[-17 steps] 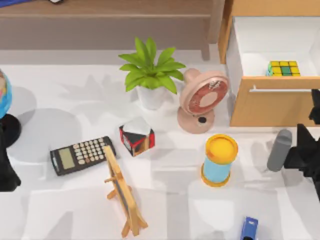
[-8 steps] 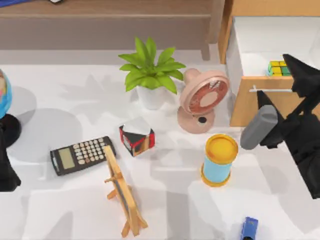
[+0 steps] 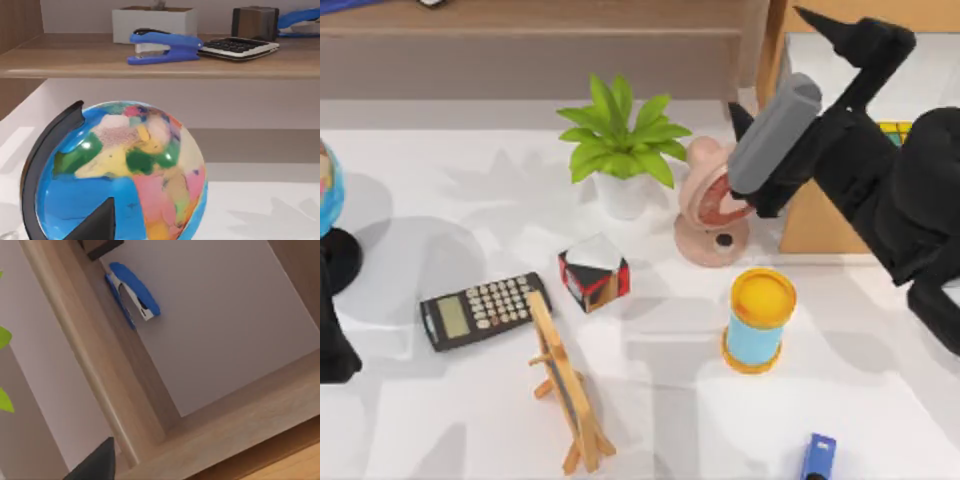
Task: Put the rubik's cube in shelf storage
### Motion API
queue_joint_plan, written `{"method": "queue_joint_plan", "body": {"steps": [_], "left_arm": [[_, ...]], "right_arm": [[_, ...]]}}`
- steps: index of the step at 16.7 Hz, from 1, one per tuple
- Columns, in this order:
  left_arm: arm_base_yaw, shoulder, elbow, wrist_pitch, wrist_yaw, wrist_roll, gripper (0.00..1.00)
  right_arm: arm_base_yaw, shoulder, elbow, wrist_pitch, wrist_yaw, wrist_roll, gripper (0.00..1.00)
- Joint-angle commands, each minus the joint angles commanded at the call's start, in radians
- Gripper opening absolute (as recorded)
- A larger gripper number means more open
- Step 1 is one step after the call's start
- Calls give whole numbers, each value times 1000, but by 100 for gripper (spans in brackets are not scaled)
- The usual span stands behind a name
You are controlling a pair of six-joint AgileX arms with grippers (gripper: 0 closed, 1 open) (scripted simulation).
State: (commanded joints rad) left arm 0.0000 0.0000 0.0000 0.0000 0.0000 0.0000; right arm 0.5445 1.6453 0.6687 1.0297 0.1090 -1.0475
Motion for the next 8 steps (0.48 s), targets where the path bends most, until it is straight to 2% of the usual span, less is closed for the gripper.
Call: {"method": "queue_joint_plan", "body": {"steps": [8], "left_arm": [[0,0,0,0,0,0,100]], "right_arm": [[-109,113,538,-842,-67,432,100]]}}
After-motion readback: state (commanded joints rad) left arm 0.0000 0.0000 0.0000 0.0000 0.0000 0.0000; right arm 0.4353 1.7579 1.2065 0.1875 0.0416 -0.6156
